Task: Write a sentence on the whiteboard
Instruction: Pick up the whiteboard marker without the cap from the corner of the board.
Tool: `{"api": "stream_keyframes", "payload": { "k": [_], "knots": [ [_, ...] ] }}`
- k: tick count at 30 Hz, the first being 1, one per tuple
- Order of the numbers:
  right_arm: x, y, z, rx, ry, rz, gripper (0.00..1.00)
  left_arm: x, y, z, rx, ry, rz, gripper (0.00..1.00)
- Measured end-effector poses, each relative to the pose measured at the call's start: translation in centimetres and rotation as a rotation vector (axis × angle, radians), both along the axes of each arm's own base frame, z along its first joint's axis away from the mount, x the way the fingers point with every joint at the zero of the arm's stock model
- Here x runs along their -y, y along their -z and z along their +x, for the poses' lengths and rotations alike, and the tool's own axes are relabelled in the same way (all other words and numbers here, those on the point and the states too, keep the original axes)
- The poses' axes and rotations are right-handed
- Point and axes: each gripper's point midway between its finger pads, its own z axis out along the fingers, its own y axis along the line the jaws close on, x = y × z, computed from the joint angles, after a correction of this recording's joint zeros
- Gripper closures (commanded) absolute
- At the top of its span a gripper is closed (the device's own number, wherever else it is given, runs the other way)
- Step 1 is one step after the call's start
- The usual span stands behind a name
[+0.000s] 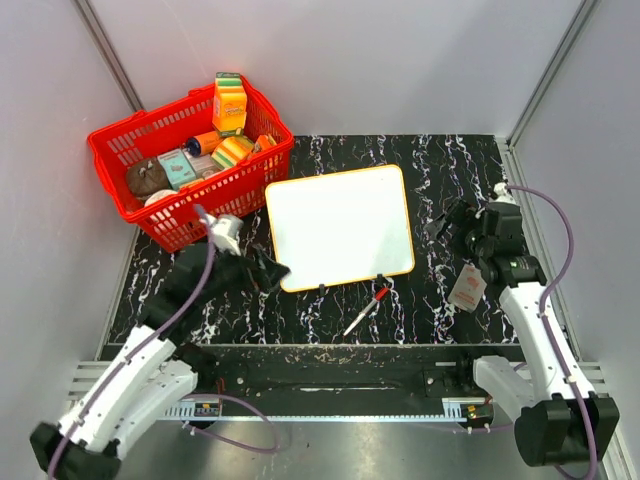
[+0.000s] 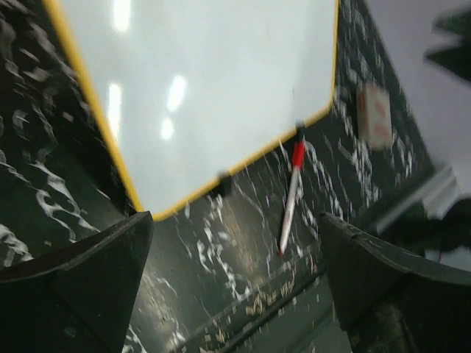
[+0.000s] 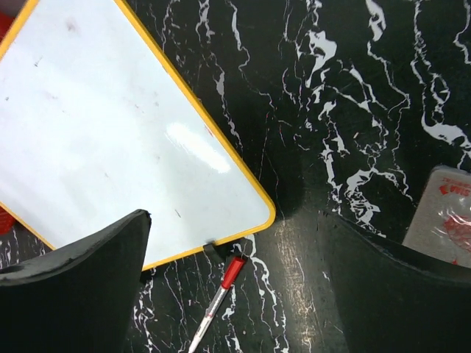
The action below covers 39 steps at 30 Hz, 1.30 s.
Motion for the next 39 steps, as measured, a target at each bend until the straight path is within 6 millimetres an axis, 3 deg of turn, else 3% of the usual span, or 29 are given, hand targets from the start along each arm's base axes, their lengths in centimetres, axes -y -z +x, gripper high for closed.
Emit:
{"api": "stream_keyframes", "payload": {
  "k": [9, 15, 19, 29, 32, 33, 36, 39],
  "knots": [
    [-1.0, 4.0, -0.7, -0.171, -0.06, 0.016, 0.0, 9.1, 6.9, -5.9, -0.164, 0.315, 0.363, 0.01],
    [-1.1, 3.8, -1.0, -0.159, -0.066, 0.02, 0.0, 16.3, 9.1, -6.9, -0.121, 0.416, 0.572, 0.03],
    [-1.1, 4.5, -1.5, -0.173, -0.066, 0.02, 0.0, 19.6, 11.4, -6.9, -0.112, 0.45, 0.637, 0.14],
    [-1.0, 5.5, -2.0, -0.197, -0.066, 0.02, 0.0, 20.8, 16.5, -8.3, -0.141, 0.475, 0.74, 0.4],
    [-1.0, 5.5, -2.0, -0.196, -0.066, 0.02, 0.0, 20.8, 17.7, -8.5, -0.153, 0.469, 0.76, 0.54],
    [-1.0, 5.5, -2.1, -0.197, -0.066, 0.02, 0.0, 20.9, 17.8, -8.6, -0.155, 0.468, 0.76, 0.64],
    [-1.0, 5.5, -2.1, -0.197, -0.066, 0.02, 0.0, 20.8, 18.4, -8.5, -0.166, 0.447, 0.763, 0.67],
    [-1.2, 5.5, -2.1, -0.197, -0.072, 0.024, 0.0, 20.8, 18.5, -8.2, -0.166, 0.427, 0.761, 0.81]
  ]
}}
